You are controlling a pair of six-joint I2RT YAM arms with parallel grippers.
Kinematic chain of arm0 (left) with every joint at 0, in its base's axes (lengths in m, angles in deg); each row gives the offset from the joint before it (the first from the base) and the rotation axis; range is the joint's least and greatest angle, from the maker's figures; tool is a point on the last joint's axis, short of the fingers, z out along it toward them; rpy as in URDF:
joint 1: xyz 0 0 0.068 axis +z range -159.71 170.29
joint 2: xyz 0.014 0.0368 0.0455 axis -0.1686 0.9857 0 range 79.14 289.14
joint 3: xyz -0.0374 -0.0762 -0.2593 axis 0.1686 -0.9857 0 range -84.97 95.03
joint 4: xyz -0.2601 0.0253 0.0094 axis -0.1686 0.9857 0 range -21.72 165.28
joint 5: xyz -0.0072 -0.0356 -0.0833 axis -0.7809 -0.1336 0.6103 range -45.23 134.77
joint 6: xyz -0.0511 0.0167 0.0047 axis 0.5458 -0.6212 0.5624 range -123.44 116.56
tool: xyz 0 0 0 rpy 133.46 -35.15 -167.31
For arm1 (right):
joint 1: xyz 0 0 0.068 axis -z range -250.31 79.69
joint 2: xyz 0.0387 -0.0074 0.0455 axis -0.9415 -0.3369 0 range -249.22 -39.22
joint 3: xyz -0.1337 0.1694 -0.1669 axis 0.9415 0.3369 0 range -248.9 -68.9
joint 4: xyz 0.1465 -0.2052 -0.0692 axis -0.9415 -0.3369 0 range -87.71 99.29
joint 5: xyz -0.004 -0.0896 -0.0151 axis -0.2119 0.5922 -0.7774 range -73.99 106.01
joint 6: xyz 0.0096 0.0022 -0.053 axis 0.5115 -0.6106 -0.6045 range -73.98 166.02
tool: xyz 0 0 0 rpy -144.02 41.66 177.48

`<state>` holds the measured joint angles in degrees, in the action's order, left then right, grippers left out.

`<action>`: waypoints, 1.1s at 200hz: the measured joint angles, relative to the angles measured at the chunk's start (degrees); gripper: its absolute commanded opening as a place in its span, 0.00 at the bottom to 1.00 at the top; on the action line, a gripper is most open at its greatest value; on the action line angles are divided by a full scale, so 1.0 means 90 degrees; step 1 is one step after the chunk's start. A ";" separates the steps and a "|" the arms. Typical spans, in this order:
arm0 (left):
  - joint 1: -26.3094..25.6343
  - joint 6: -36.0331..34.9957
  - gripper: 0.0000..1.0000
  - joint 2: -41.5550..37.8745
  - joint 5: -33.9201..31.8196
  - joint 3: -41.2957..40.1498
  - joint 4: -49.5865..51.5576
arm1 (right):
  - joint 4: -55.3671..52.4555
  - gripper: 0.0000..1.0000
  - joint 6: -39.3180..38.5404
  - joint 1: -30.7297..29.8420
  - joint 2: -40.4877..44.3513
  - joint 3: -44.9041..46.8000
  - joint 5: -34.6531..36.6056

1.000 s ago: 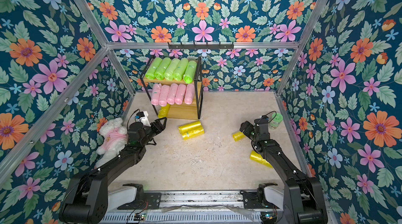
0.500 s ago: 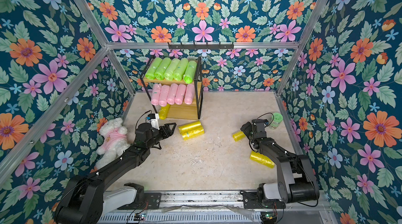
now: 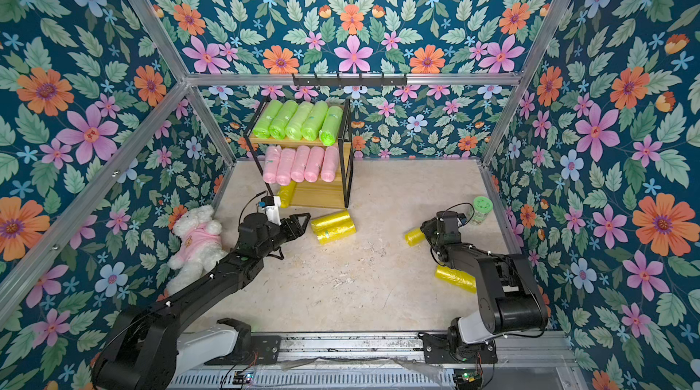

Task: Sort the rolls of trash bags by color and place them on the shelf
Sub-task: Place the roll of trash bags on the shelf, then pick up the roll of trash bags from the center of the board.

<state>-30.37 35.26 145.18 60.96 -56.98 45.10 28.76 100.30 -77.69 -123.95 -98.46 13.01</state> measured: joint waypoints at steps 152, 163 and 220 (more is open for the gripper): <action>-0.2429 0.0282 0.79 0.0534 -0.0175 0.0119 -0.3026 | 0.1287 0.40 0.1734 -0.1802 0.2766 0.0219 0.0386; -0.2574 0.0328 0.80 0.0731 -0.0265 0.0255 -0.3198 | 0.1389 0.40 0.1853 -0.1987 0.2824 0.0194 0.0476; -0.3062 0.0544 0.86 0.1537 -0.0772 0.0877 -0.3784 | 0.1622 0.39 0.2132 -0.2613 0.2912 0.0087 0.0872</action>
<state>-57.93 40.16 159.02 54.01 -49.09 11.05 43.36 119.49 -101.20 -97.74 -97.67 20.86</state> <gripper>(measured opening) 0.843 0.394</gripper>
